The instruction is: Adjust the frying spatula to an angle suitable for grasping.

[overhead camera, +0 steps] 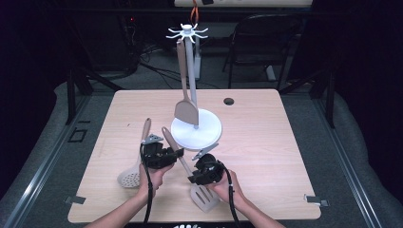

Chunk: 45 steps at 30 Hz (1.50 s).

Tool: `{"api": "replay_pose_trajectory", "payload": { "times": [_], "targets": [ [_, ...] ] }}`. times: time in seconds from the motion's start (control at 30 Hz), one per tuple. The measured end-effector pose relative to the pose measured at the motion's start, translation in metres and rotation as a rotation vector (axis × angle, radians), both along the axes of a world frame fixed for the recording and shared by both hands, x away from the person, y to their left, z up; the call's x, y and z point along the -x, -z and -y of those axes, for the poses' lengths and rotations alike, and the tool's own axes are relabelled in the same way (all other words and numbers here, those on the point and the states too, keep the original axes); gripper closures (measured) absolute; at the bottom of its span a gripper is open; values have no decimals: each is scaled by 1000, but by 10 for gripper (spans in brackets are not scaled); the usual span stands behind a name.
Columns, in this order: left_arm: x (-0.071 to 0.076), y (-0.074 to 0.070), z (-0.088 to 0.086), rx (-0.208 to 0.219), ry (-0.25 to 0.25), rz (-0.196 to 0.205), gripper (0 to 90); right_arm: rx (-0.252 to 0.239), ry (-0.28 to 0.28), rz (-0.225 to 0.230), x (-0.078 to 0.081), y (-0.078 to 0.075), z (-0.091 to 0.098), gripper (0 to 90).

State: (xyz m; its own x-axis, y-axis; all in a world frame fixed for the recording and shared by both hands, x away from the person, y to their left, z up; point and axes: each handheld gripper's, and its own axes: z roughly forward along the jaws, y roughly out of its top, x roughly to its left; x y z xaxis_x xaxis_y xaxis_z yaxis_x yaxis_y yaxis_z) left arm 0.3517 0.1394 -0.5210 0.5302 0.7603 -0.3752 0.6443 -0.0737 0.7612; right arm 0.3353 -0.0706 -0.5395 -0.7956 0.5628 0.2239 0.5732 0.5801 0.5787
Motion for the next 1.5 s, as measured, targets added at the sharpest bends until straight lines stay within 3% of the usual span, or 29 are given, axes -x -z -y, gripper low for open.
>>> {"api": "replay_pose_trajectory", "payload": {
  "times": [0.17,0.3,0.4,0.47,0.7,0.8,0.93,1.03,1.17,1.3,1.5],
  "targets": [
    [3,-2,0,51,48,2,596,-25,30,6,2,-4,2,737],
    [6,-3,2,67,81,-2,590,-40,46,23,4,-7,3,748],
    [8,-1,2,94,85,15,624,-59,59,28,4,-8,4,752],
    [8,2,1,140,81,15,678,-75,72,37,5,-9,5,755],
    [11,4,5,155,79,23,713,-85,86,61,6,-12,5,758],
    [11,6,4,209,75,11,731,-83,90,76,8,-13,4,757],
    [11,5,3,236,82,15,746,-84,82,94,9,-15,4,756],
    [10,0,1,280,101,12,765,-106,83,122,10,-17,4,752],
    [12,-9,2,271,132,56,771,-121,67,142,10,-21,6,735],
    [12,-17,0,258,146,107,772,-115,55,150,12,-23,6,640],
    [12,-26,-3,236,155,151,773,-118,55,160,12,-29,10,533]
  ]
}}
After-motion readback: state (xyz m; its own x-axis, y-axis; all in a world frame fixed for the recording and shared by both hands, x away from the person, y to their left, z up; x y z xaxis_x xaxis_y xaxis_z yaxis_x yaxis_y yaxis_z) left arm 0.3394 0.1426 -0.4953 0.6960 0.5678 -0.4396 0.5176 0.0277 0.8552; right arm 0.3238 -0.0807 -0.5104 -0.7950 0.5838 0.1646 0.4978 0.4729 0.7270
